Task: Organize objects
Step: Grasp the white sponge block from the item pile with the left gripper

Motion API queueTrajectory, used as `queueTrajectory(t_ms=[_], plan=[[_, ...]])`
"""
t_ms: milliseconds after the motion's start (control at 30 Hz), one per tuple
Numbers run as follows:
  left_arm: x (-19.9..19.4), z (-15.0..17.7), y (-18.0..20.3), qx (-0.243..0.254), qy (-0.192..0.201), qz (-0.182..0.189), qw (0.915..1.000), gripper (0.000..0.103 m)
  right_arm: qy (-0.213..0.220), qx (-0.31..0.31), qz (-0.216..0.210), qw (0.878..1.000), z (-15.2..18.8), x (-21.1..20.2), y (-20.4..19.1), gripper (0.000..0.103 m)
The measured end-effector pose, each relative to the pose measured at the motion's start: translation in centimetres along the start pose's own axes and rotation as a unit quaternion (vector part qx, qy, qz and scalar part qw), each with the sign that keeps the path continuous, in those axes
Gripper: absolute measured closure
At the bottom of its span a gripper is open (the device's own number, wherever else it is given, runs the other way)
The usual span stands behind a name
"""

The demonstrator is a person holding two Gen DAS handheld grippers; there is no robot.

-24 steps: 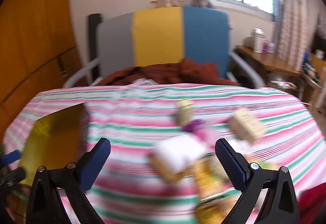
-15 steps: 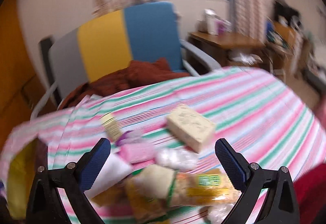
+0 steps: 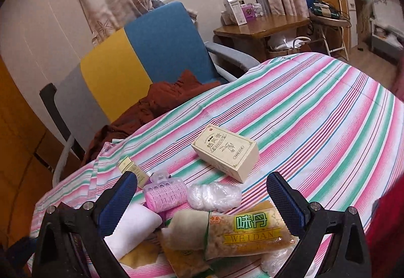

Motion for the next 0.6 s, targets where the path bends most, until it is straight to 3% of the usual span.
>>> queueTrajectory(t_ms=[300,367,600], plan=[[7.0,-2.2,0.8,0.024,-0.064,0.025,0.9974,0.022,-0.004,0.024,-0.014,1.000,-0.4,0.0,0.6,0.000],[7.5,-1.6,1.0,0.025,-0.067,0.040,0.9967,0.043,-0.009,0.024,-0.014,1.000,-0.4,0.2,0.6,0.000],[5.1,3.7,0.7,-0.024,-0.037,0.044,0.9981,0.045,-0.018,0.017,-0.011,1.000,-0.1,0.6,0.4,0.000]])
Point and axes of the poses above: each gripper's, at about its wrist camera, not at the fingertips, and x roughly the way its jaws point, y to its right, z to its underside, the point moved 2 cm from there along x, roughly the way its jaws point, and after that the axes turned 15 degrees about x, right-handed, at the moved point
